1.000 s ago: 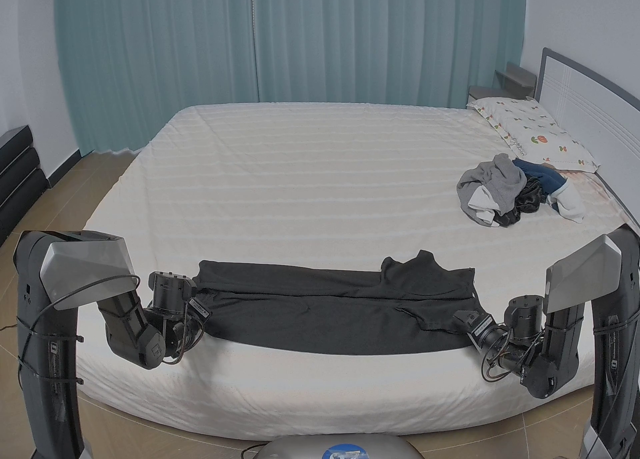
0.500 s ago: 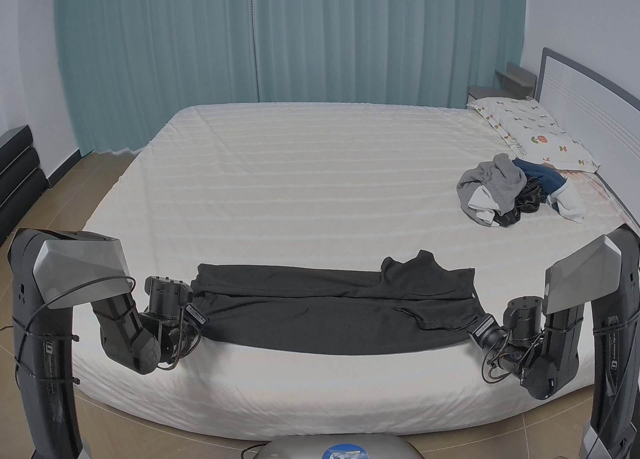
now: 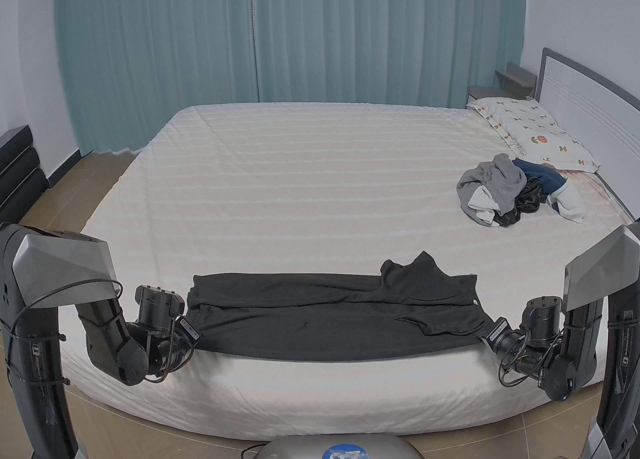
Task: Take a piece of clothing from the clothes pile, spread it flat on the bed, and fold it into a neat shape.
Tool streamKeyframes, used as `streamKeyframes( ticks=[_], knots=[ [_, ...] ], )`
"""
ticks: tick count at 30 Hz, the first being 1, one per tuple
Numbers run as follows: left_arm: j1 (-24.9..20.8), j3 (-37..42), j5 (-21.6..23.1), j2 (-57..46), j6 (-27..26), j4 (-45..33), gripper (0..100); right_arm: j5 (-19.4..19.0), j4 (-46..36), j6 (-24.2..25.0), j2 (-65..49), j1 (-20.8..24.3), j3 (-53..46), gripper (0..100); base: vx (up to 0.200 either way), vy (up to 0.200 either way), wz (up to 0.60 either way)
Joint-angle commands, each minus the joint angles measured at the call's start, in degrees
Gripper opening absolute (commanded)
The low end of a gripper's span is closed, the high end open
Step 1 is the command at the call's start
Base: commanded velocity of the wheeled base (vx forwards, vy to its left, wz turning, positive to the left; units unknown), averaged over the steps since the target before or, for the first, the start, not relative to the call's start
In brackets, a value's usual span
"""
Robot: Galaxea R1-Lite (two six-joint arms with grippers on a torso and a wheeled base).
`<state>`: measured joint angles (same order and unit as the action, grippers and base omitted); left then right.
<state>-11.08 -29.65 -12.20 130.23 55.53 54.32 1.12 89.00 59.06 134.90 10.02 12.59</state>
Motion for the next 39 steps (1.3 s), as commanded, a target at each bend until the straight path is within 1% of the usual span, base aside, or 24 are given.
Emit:
streamKeyframes(
  ticks=[1,8,13,15,16,17,18,25,27,29,30,31,32,33,34,36,39],
  knots=[
    [-0.34,3.46,-0.01,-0.24,-1.74,0.43,0,-0.68,0.38,-1.32,-0.78,-1.06,-1.52,0,0.0,0.0,0.0],
    [-0.78,5.3,-0.01,-0.33,-2.09,0.0,0,-1.39,0.38,-4.22,-0.16,-2.37,-2.92,0,0.0,0.0,0.0],
    [-2.81,7.06,-0.01,-0.42,-2.27,0.0,0,-1.47,0.38,-5.89,1.94,-2.55,-2.92,0,0.0,0.0,0.0],
    [-3.24,8.2,-0.01,-0.42,-3.85,0.17,0,-1.56,0.38,-6.33,2.21,-2.29,-3.1,0,0.0,0.0,0.0],
    [-3.24,8.55,0.07,-0.42,-4.38,0.43,100,-1.56,0.38,-6.42,2.3,-2.29,-3.28,0,0.0,0.0,0.0],
    [-3.24,8.55,0.07,-0.42,-4.38,0.43,100,-1.56,0.38,-6.42,2.3,-2.29,-3.28,0,0.0,0.0,0.0],
    [-3.24,8.82,0.07,-0.42,-4.9,0.35,100,-1.56,0.38,-6.5,2.21,-2.11,-3.36,100,0.0,0.0,0.0],
    [-2.81,9.08,0.07,-2.18,-5.08,0.08,100,-1.65,0.47,-6.42,-3.15,-2.55,-5.74,100,0.0,0.0,0.0],
    [-1.84,9.08,0.69,-4.2,-5.17,0.0,100,-1.74,0.38,-6.5,-7.11,-3.52,-7.06,100,0.0,0.0,0.0],
    [-1.4,9.08,1.22,-4.99,-5.17,0.0,100,-1.82,0.38,-6.5,-8.34,-4.04,-7.32,100,0.0,0.0,0.0],
    [-0.61,9.08,2.36,-6.31,-5.25,-0.18,100,-2.0,0.38,-6.5,-10.1,-4.75,-7.58,100,0.0,0.0,0.0],
    [0.89,8.99,5.0,-8.86,-5.17,-0.27,100,-2.88,0.38,-6.5,-12.65,-5.71,-7.5,100,0.0,0.0,0.0],
    [1.76,8.91,6.58,-10.09,-5.08,-0.36,100,-3.23,0.38,-6.5,-13.96,-6.24,-7.32,100,0.0,0.0,0.0],
    [1.85,8.91,6.84,-10.26,-5.08,-0.36,100,-3.32,0.38,-6.5,-14.14,-6.24,-7.23,100,0.0,0.0,0.0],
    [3.17,8.38,9.13,-11.58,-4.9,-0.36,100,-4.02,0.38,-6.5,-15.37,-6.42,-6.79,100,0.0,0.0,0.0],
    [4.67,7.76,10.53,-12.02,-4.64,-0.27,100,-4.64,0.38,-6.5,-15.11,-5.63,-6.09,100,0.0,0.0,0.0],
    [6.42,5.83,10.53,-12.02,-4.11,-0.27,100,-4.64,-0.67,-6.5,-14.58,-5.45,-2.84,100,0.0,0.0,0.0]
  ],
)
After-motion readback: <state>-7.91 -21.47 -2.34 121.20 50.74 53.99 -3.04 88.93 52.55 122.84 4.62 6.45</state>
